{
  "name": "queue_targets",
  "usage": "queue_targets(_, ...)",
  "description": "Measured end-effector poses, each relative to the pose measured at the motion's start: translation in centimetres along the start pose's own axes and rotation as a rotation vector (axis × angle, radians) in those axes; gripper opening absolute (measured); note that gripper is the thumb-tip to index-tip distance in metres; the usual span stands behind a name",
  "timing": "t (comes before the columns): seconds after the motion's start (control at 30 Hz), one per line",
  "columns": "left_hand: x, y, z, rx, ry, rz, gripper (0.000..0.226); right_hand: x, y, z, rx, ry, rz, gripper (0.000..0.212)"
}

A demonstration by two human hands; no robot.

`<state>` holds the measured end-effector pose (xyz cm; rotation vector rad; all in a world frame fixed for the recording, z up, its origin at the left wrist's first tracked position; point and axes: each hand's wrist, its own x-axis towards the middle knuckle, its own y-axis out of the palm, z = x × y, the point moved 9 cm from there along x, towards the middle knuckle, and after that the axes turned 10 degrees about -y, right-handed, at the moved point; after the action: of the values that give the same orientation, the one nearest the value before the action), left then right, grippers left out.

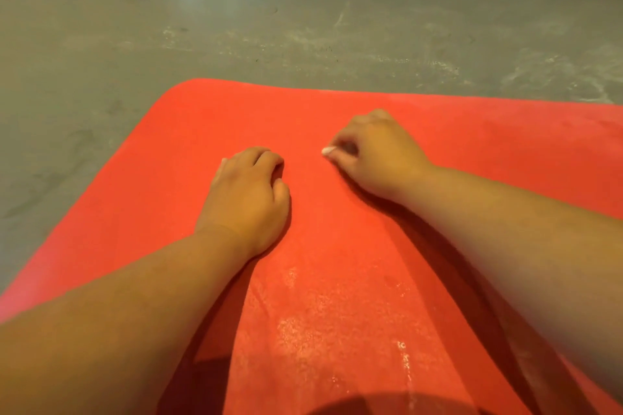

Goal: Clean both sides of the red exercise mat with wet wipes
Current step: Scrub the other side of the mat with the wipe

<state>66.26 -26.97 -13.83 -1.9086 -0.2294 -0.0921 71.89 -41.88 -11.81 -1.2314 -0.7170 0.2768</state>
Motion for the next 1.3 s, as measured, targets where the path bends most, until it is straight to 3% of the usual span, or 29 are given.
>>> queue_targets(0.1,0.0,0.0,-0.1,0.006,0.007,0.001,0.045,-1.2,-1.6,-8.8,-0.071,0.406,-0.061,0.026)
queue_targets(0.17,0.0,0.0,0.0,-0.006,0.006,0.005,0.044,-1.4,-1.3,-9.3,-0.065,0.481,-0.076,0.027)
queue_targets(0.4,-0.2,-0.6,0.0,-0.054,-0.022,0.004,0.045,-1.2,0.7,5.4,0.077,-0.070,0.017,0.024)
queue_targets(0.47,-0.1,-0.8,0.2,-0.076,-0.041,0.004,0.047,-1.4,-0.1,2.5,0.014,-0.028,0.042,0.023)
queue_targets(0.57,-0.5,-1.0,0.3,-0.065,-0.060,0.010,0.043,-3.4,-2.3,-5.9,-0.086,0.331,0.034,0.024)
queue_targets(0.63,-0.9,-0.9,0.3,-0.040,-0.051,0.048,0.041,-4.3,-2.2,-6.7,-0.061,0.455,0.035,0.025)
queue_targets(0.7,-1.5,-0.7,0.2,0.001,-0.014,0.133,0.045,-3.9,-1.3,-2.9,-0.033,0.385,0.058,0.027)
queue_targets(0.87,-3.7,-0.9,0.5,0.223,0.057,0.419,0.057,-4.9,0.4,10.1,0.122,-0.050,0.159,0.024)
queue_targets(0.93,-5.3,-1.2,1.0,0.331,0.031,0.572,0.071,-5.4,0.2,8.4,0.115,0.009,0.207,0.021)
queue_targets(1.03,-8.4,-1.4,1.7,0.513,-0.024,0.766,0.099,-6.9,-2.6,0.4,-0.092,0.368,0.177,0.022)
queue_targets(1.1,-10.0,-1.6,1.7,0.604,-0.055,0.827,0.115,-7.2,-3.4,-0.7,-0.114,0.466,0.181,0.026)
queue_targets(1.3,-10.0,-1.7,1.2,0.578,-0.076,0.788,0.131,-4.1,-1.4,9.9,-0.106,0.047,0.217,0.028)
